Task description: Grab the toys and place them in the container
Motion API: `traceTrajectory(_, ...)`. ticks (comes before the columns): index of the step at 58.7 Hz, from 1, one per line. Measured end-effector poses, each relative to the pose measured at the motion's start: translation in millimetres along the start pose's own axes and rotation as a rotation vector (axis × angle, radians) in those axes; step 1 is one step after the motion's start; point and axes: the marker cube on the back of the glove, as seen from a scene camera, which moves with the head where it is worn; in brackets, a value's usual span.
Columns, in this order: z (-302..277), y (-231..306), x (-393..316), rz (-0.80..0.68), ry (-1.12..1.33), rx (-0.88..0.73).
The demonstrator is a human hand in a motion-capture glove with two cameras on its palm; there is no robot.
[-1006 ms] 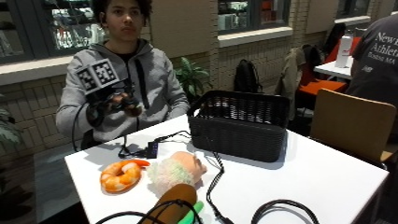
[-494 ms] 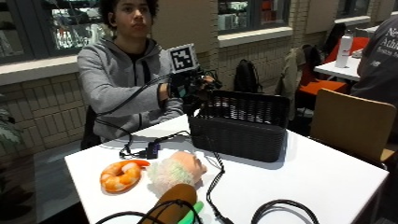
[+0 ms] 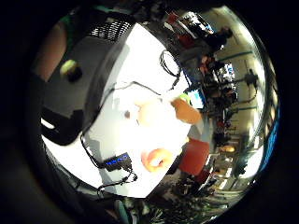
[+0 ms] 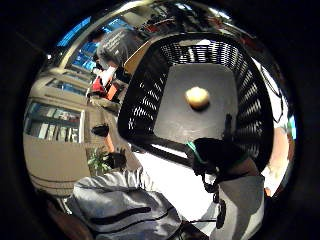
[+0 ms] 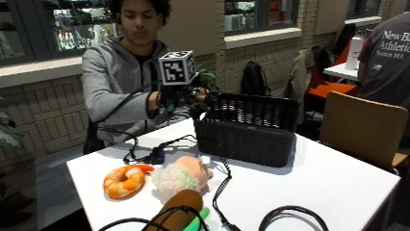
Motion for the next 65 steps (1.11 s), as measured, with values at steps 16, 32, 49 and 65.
traceTrajectory(16,15.2,122.9,144.2,0.346,-0.078,-0.123)
traceTrajectory(32,99.4,197.7,189.8,0.489,-0.183,-0.356)
traceTrajectory(49,137.9,192.5,203.3,0.5,-0.207,-0.442)
traceTrajectory(65,144.1,196.1,196.7,0.53,-0.109,-0.319)
